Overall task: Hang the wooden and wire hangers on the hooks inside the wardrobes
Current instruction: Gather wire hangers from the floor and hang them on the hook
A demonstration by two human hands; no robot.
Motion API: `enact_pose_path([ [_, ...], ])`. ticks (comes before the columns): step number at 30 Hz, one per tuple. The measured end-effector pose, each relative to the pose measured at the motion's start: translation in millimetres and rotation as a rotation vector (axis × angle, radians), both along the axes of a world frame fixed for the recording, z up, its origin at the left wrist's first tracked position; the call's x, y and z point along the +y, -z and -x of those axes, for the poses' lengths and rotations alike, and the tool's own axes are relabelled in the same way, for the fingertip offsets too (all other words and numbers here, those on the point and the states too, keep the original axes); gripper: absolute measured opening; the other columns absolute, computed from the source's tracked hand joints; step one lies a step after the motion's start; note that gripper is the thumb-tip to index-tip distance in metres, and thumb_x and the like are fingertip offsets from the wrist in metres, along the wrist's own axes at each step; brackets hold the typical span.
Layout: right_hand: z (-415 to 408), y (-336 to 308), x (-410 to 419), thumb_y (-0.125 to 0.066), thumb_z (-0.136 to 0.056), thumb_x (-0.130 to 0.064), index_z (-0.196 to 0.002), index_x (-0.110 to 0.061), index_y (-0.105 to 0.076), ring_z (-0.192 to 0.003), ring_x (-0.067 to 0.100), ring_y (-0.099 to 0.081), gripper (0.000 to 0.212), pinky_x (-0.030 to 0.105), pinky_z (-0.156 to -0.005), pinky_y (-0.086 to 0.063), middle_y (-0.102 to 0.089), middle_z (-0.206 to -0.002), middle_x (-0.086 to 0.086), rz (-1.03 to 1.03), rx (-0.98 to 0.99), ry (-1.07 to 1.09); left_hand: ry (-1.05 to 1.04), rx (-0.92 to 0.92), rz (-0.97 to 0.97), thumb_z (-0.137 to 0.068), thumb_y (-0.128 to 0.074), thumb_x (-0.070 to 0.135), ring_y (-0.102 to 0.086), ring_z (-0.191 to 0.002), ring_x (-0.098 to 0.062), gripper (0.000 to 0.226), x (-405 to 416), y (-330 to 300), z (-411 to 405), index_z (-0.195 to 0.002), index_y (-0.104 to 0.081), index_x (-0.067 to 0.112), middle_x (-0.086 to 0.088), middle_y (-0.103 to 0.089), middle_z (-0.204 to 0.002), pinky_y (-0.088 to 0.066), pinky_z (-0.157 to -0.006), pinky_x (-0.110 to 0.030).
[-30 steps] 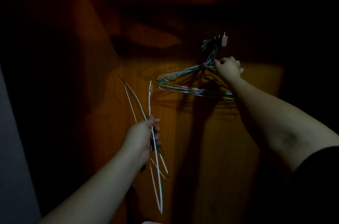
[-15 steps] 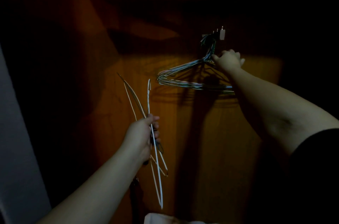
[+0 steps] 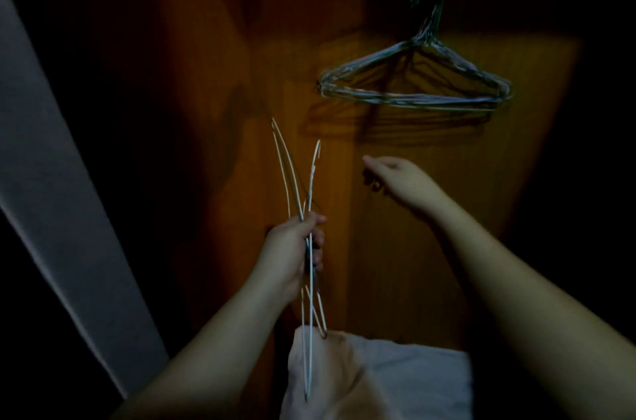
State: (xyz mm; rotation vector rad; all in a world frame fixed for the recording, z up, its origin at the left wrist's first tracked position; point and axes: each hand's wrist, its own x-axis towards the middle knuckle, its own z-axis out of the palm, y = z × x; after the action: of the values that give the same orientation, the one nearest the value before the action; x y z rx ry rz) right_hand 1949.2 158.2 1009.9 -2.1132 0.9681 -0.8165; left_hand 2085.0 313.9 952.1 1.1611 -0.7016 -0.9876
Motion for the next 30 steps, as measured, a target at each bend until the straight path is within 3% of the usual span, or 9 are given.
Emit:
enact_pose_path([
  [5,-8,74,63,-0.041,-0.098,-0.054,-0.101,-0.026,-0.068,-0.085,0.005,-0.061,0.039,0.026,-0.074,-0.043,-0.069,-0.098,-0.010,-0.202,-0.024,-0.072,-0.030,-0.087,-0.058,-0.102,-0.046,0.024,-0.040,-0.044,-0.013,0.024,10,45,4,-0.103,-0.064,0.008,-0.002,-0.049,-0.062,-0.034,-0.045,-0.026],
  [9,-12,109,93,-0.044,-0.097,-0.054,-0.102,-0.028,-0.067,-0.096,0.006,-0.060,0.035,0.021,-0.073,-0.041,-0.068,-0.102,-0.008,-0.285,0.000,-0.076,-0.071,-0.120,-0.107,-0.102,-0.048,0.024,-0.041,-0.041,-0.012,0.022,24,76,15,-0.093,-0.066,0.014,-0.001,-0.050,-0.058,-0.034,-0.043,-0.024],
  [18,-21,139,112,-0.056,-0.094,-0.046,-0.097,-0.024,-0.067,-0.083,0.006,-0.061,0.024,0.026,-0.072,-0.047,-0.066,-0.087,-0.009,-0.301,0.008,-0.041,-0.004,-0.226,-0.197,-0.103,-0.045,0.023,-0.041,-0.038,-0.012,0.035,44,107,26,-0.075,-0.057,0.006,0.001,-0.048,-0.048,-0.033,-0.041,-0.022],
  [21,-23,147,119,-0.054,-0.094,-0.049,-0.091,-0.023,-0.068,-0.076,0.005,-0.059,0.031,0.024,-0.065,-0.044,-0.066,-0.081,-0.006,-0.326,0.030,-0.024,0.015,-0.223,-0.213,-0.104,-0.042,0.019,-0.041,-0.038,-0.011,0.031,47,112,25,-0.080,-0.058,0.008,0.002,-0.052,-0.051,-0.032,-0.041,-0.022],
  [27,-26,153,129,-0.045,-0.099,-0.045,-0.088,-0.017,-0.066,-0.062,0.017,-0.058,0.037,0.033,-0.059,-0.045,-0.067,-0.077,0.011,-0.276,0.054,0.042,0.041,-0.145,-0.202,-0.105,-0.040,0.018,-0.050,-0.045,-0.016,0.024,50,120,30,-0.110,-0.063,0.010,-0.010,-0.060,-0.066,-0.043,-0.047,-0.026],
  [30,-26,156,128,-0.042,-0.102,-0.035,-0.092,-0.009,-0.067,-0.071,0.026,-0.062,0.038,0.040,-0.064,-0.049,-0.066,-0.079,0.012,-0.199,0.131,0.088,0.075,-0.072,-0.203,-0.105,-0.041,0.022,-0.058,-0.051,-0.020,0.027,47,122,31,-0.115,-0.062,0.008,-0.006,-0.067,-0.075,-0.051,-0.052,-0.029],
])
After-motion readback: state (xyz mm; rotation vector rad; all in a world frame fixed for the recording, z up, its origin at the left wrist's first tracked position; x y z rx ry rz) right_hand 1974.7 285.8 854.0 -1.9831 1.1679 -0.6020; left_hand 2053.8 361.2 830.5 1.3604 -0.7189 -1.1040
